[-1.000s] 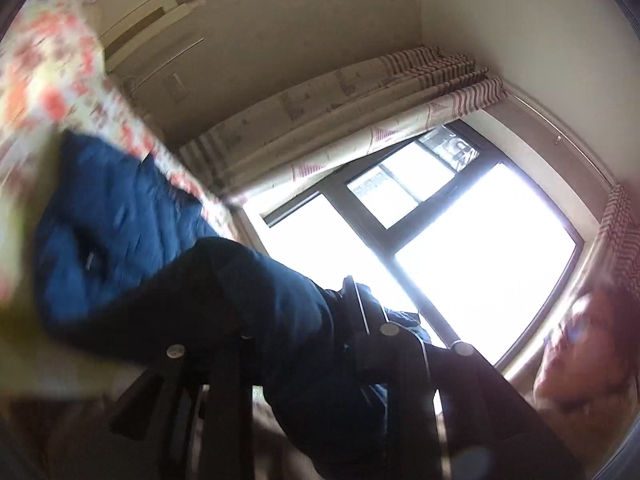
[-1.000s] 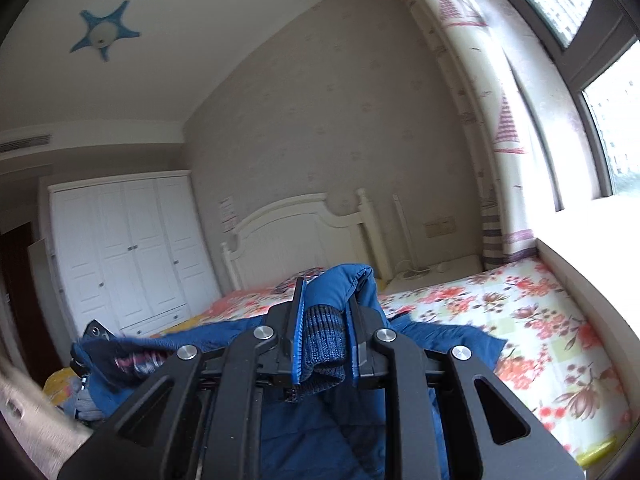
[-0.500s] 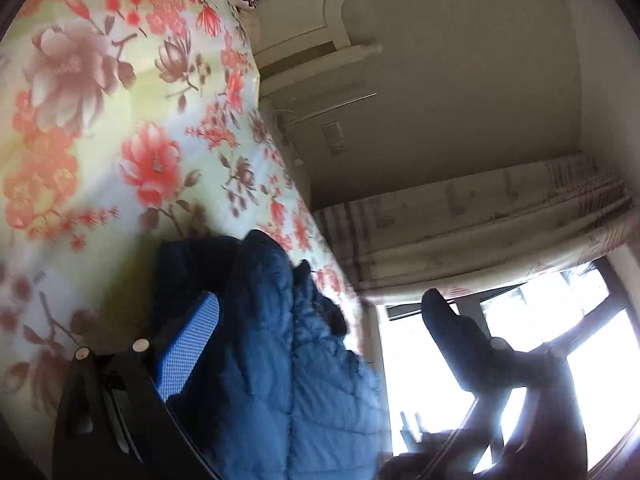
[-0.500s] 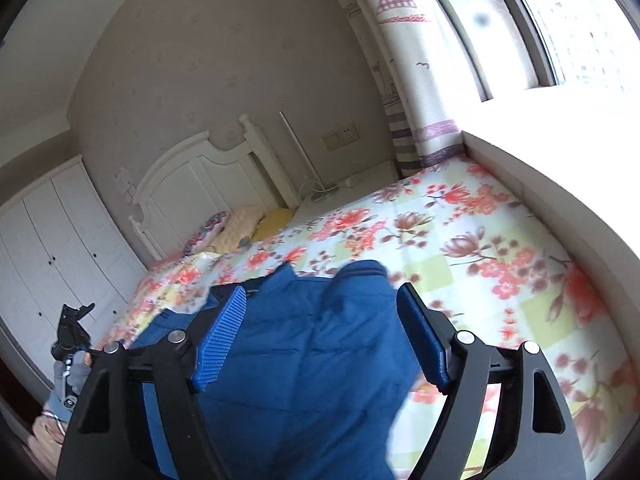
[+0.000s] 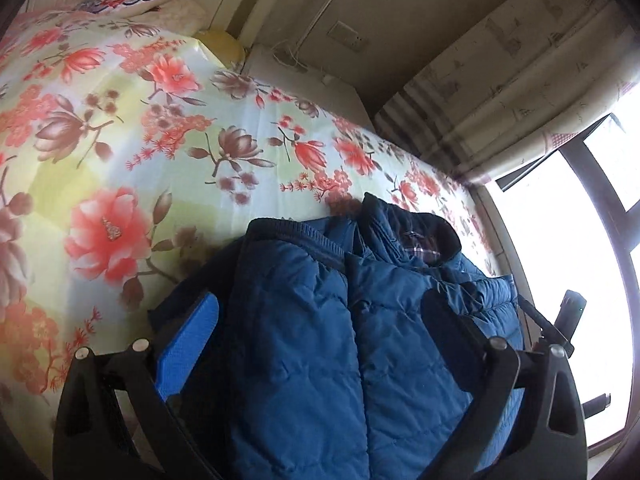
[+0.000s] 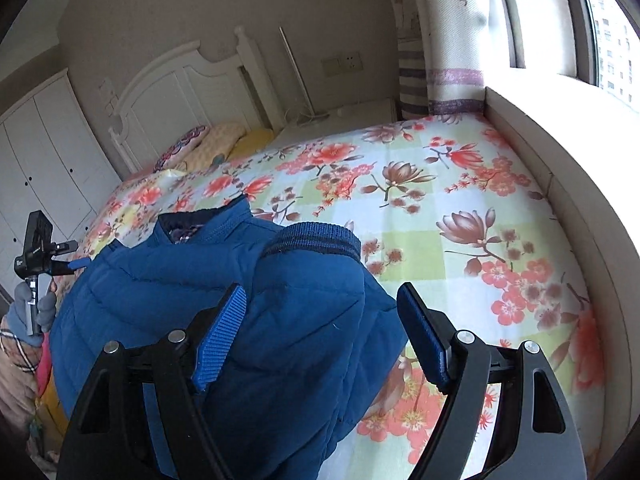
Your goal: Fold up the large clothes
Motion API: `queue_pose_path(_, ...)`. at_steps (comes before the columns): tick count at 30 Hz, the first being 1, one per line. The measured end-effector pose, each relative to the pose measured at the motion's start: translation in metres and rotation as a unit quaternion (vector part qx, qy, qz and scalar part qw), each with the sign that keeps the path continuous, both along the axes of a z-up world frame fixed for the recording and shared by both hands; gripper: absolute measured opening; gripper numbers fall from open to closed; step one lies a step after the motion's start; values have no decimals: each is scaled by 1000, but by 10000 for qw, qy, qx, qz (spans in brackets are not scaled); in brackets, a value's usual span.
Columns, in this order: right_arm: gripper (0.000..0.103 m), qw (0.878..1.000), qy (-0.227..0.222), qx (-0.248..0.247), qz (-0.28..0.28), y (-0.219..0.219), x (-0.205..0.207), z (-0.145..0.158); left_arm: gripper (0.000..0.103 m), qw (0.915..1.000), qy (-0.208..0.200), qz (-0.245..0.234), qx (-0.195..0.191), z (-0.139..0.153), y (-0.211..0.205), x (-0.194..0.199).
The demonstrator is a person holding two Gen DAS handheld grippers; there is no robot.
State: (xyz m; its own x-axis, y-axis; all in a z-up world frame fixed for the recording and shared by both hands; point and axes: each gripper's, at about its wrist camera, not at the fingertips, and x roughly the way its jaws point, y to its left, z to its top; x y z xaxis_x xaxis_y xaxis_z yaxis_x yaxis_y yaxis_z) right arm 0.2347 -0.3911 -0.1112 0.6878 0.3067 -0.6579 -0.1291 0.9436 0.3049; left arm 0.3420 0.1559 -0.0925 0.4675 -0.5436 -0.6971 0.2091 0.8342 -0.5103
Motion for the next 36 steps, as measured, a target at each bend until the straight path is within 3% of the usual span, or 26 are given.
queue_pose_path(3, 75, 9997, 172, 50, 143, 2, 9, -9, 96, 9995, 303, -2, 102, -18, -5, 17)
queue_pose_path(5, 55, 9995, 113, 119, 271, 3, 9, -11, 71, 9987, 493, -4, 86, -29, -6, 23)
queue_pose_path(6, 41, 9995, -79, 28, 316, 6, 3, -8, 46, 9985, 527, 33, 150, -34, -5, 23)
queue_pose_path(7, 27, 9990, -268, -74, 355, 11, -3, -3, 34, 9989, 432, 100, 163, -32, -4, 20)
queue_pose_path(9, 17, 9949, -802, -446, 418, 25, -25, 13, 16, 10000, -60, 71, -34, -19, 1, 2)
queue_pose_path(12, 12, 9875, -1303, -762, 450, 39, -51, 45, 12, 9979, -641, 51, -75, 7, 3, -28)
queue_pose_path(14, 11, 9819, -1594, -933, 427, 44, -61, 66, 12, 9959, -905, 11, -87, 28, 3, -39)
queue_pose_path(17, 11, 9801, -1688, -1012, 268, 41, -49, 89, 12, 9940, -1080, 60, -170, 58, 0, -34)
queue_pose_path(21, 11, 9865, -1245, -1063, -66, 35, 8, 80, 12, 9950, -937, 339, -30, 67, -10, 8)
queue_pose_path(24, 11, 9923, -472, -1134, -156, 37, 55, 37, 12, 9975, -457, 512, 165, 34, -18, 47)
queue_pose_path(26, 11, 9927, 185, -1182, -151, 37, 74, -5, 15, 9959, -152, 578, 675, -4, -27, 63)
queue_pose_path(28, 13, 9962, 277, -800, -219, 30, 75, -29, 33, 9939, 256, 600, 892, -43, -30, 72)
queue_pose_path(29, 13, 9970, 231, -676, -307, 25, 72, -29, 36, 9948, 272, 689, 700, -47, -23, 72)
queue_pose_path(30, 15, 9972, 214, -613, -368, 21, 68, -28, 46, 9948, 268, 794, 582, -46, -17, 72)
queue_pose_path(31, 19, 9971, 203, -621, -378, 17, 65, -24, 61, 9938, 224, 958, 526, -43, -9, 71)
queue_pose_path(33, 55, 9951, 101, -814, -550, 12, 54, -6, 69, 9919, 37, 1165, 499, -30, 0, 66)
queue_pose_path(36, 68, 9961, -371, -635, -479, 2, 28, 22, 84, 9899, -521, 1218, 503, 1, 9, 45)
